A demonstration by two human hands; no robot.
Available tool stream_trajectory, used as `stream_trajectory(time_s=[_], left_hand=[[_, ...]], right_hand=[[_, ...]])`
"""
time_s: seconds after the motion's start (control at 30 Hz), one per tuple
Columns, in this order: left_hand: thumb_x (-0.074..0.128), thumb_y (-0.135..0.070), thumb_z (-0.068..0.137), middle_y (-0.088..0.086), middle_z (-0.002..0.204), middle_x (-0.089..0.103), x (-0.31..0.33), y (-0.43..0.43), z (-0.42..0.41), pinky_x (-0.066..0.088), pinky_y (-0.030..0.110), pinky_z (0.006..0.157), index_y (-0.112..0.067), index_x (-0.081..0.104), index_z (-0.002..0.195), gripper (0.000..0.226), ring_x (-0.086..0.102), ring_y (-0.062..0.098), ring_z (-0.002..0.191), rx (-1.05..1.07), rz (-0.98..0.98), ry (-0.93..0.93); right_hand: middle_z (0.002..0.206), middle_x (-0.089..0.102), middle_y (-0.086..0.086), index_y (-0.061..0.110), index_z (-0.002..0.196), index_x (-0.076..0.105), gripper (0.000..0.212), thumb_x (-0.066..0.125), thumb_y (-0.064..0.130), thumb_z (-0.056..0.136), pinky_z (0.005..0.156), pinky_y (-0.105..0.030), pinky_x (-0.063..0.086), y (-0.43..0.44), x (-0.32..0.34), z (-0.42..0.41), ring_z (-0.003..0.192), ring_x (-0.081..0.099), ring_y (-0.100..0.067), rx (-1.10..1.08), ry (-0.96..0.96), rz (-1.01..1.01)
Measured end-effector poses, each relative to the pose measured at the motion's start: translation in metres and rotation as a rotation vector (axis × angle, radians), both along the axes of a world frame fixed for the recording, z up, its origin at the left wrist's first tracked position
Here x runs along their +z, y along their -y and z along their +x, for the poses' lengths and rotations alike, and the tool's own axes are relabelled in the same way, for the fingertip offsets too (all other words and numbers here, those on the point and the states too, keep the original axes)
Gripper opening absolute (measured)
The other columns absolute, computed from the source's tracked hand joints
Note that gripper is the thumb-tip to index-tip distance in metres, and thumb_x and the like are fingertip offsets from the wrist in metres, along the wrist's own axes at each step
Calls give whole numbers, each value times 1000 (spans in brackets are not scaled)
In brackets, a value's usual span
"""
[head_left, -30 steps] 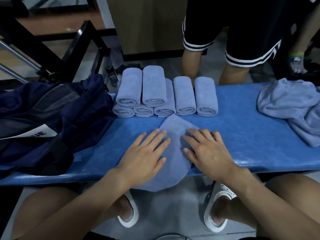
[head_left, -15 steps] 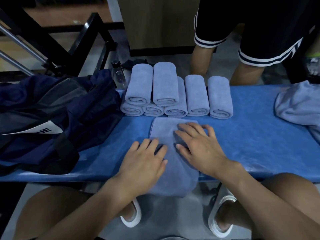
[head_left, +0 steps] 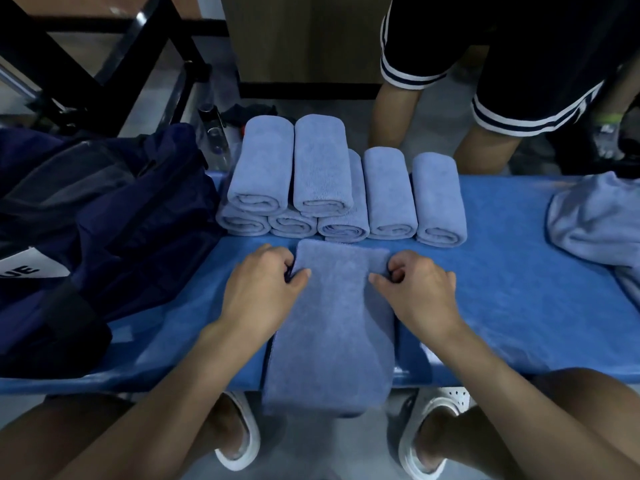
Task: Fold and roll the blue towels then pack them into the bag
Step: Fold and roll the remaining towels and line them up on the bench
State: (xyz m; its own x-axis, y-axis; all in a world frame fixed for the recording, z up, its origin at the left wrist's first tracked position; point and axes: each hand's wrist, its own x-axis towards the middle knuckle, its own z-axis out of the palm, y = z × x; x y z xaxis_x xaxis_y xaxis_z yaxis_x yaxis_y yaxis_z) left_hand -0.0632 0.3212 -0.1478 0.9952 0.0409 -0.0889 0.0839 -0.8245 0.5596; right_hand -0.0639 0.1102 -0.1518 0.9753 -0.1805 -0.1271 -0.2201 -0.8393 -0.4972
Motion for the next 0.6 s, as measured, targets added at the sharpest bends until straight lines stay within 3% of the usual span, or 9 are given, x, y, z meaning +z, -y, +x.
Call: stream_trajectory(time_s=[0.07, 0.17, 0.27, 0.33, 0.4, 0.47, 0.53, 0.6], left_hand=[[71, -33, 89, -2, 80, 60, 2, 3, 3, 53, 41, 69, -16, 61, 85, 19, 59, 18, 73, 40, -87, -30], [74, -26, 87, -5, 76, 64, 7, 3, 6, 54, 36, 69, -21, 59, 90, 16, 62, 12, 71, 104, -231, -94], [74, -24, 85, -4, 78, 72, 13, -5, 8, 56, 33, 74, -20, 64, 109, 26, 69, 13, 76, 103, -350, -188], [73, -19, 87, -3, 79, 75, 19, -12, 6, 57, 33, 79, -18, 73, 104, 17, 72, 13, 78, 88, -444, -227], [73, -17, 88, -3, 80, 76, 23, -16, 4, 57, 27, 71, -16, 76, 87, 3, 71, 8, 75, 102, -502, -234], [73, -15, 89, 5, 80, 74, 23, -19, 3, 48, 21, 53, -10, 74, 86, 6, 65, 8, 58, 144, -572, -246], [70, -11, 91, 13, 82, 73, 22, -20, 3, 38, 22, 44, -3, 70, 92, 8, 66, 14, 53, 170, -629, -256], [67, -7, 92, 10, 86, 75, 20, -20, 3, 40, 23, 44, -2, 68, 96, 7, 74, 22, 63, 176, -661, -246]], right_hand=[[63, 50, 11, 26, 70, 46, 30, 70, 35, 85, 80, -32, 33, -1, 3, 2, 68, 48, -15, 4, -13, 99], [60, 49, 4, 21, 72, 45, 30, 71, 27, 85, 58, -20, 37, 1, 8, 1, 60, 46, -15, -1, 15, 261], [65, 60, -10, 16, 74, 49, 28, 72, 27, 85, 58, -33, 44, 5, 14, 2, 63, 54, -25, 36, 3, 328], [73, 67, -14, 14, 77, 52, 27, 74, 28, 85, 62, -37, 50, 5, 15, 2, 70, 61, -27, 29, -7, 371], [75, 67, -16, 14, 80, 52, 25, 74, 24, 85, 52, -35, 50, 3, 15, 3, 56, 60, -27, -3, -14, 430], [75, 66, -16, 11, 85, 50, 21, 70, 15, 88, 42, -30, 47, 0, 16, 4, 43, 59, -23, -39, -38, 571], [78, 67, -12, 10, 92, 51, 16, 67, 7, 90, 43, -31, 50, -3, 17, 5, 46, 63, -26, -51, -57, 696], [84, 69, -9, 14, 101, 55, 18, 65, 3, 90, 50, -31, 54, -4, 18, 6, 52, 67, -26, -46, -48, 734]])
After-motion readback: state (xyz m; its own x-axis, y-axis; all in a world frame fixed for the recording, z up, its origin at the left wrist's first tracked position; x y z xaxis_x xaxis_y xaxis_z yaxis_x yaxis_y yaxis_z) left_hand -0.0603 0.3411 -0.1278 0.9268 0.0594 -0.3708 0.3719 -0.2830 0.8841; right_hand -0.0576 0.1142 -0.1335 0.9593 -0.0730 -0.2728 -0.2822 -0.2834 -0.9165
